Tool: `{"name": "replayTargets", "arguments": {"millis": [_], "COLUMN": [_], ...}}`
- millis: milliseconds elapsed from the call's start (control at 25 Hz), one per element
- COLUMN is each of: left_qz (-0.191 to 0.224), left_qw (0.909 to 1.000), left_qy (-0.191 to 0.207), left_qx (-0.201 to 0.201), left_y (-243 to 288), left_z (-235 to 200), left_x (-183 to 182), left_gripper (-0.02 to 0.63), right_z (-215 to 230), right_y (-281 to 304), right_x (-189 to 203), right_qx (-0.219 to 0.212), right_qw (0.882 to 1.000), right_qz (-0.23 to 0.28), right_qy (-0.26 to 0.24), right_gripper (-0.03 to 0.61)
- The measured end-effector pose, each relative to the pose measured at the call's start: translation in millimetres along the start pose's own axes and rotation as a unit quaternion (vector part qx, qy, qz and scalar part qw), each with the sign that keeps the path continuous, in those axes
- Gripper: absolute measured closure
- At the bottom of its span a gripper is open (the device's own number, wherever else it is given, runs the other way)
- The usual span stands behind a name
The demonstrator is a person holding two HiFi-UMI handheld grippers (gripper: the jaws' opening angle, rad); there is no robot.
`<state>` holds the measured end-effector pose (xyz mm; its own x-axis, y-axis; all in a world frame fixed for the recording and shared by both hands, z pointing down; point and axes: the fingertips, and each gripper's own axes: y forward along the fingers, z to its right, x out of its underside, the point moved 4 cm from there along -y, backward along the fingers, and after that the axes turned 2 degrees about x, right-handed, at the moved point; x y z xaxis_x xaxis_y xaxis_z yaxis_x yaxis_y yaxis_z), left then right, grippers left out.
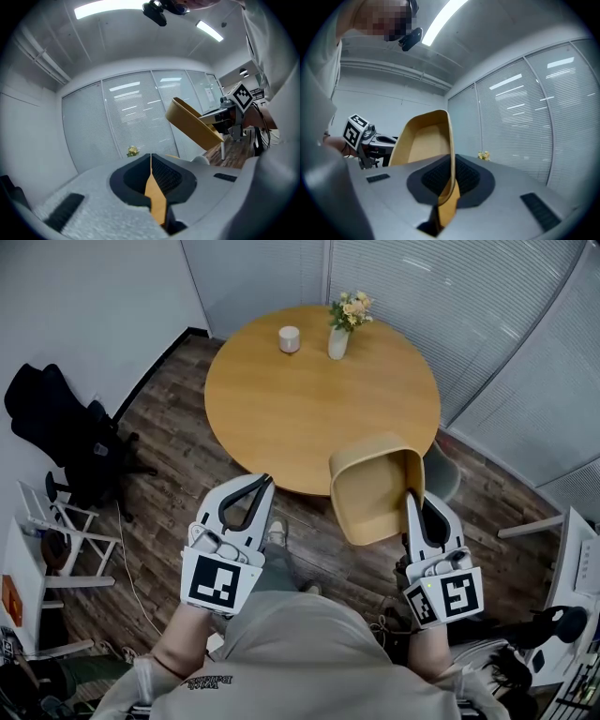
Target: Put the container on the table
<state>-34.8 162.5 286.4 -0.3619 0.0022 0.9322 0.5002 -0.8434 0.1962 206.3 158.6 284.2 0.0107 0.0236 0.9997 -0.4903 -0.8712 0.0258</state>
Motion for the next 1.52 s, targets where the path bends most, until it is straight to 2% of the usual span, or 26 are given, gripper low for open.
{"name": "replayTargets", "arguments": {"millis": [440,720,880,1160,1520], "left_qz": [-0.007,-0.003,0.001,0.014,0.021], "left_qw": [0.9998,0.9982,0.9984,0.9981,0.9974], "left_qy": [-0.012,-0.036,-0.018,-0.018,-0.016], "left_qx": [0.014,0.047,0.054,0.057,0.068], "left_y": [56.1,101.7,127.8,152.6,167.6], "left_z": [-69.2,-123.1,-159.8,-225.9,-278.1], "left_x": [21.1,33.9,37.4,47.2,59.2], "left_gripper": [0.586,0.586,0.586,0.586,0.586], "right_z": [8.0,13.0,11.4,-3.7,-16.1], "right_y": [85.8,149.6,192.6,258.7,298.1], "right_x": [1.5,-4.8,-10.7,-18.4,-26.6], "right_qx": [0.007,0.032,0.04,0.049,0.074], "right_qw": [1.0,0.999,0.999,0.999,0.997], "right_qz": [-0.017,-0.026,-0.029,-0.02,-0.016], "right_qy": [-0.001,-0.001,-0.004,-0.006,-0.014], "right_gripper": [0.546,0.546,0.546,0.546,0.546]}}
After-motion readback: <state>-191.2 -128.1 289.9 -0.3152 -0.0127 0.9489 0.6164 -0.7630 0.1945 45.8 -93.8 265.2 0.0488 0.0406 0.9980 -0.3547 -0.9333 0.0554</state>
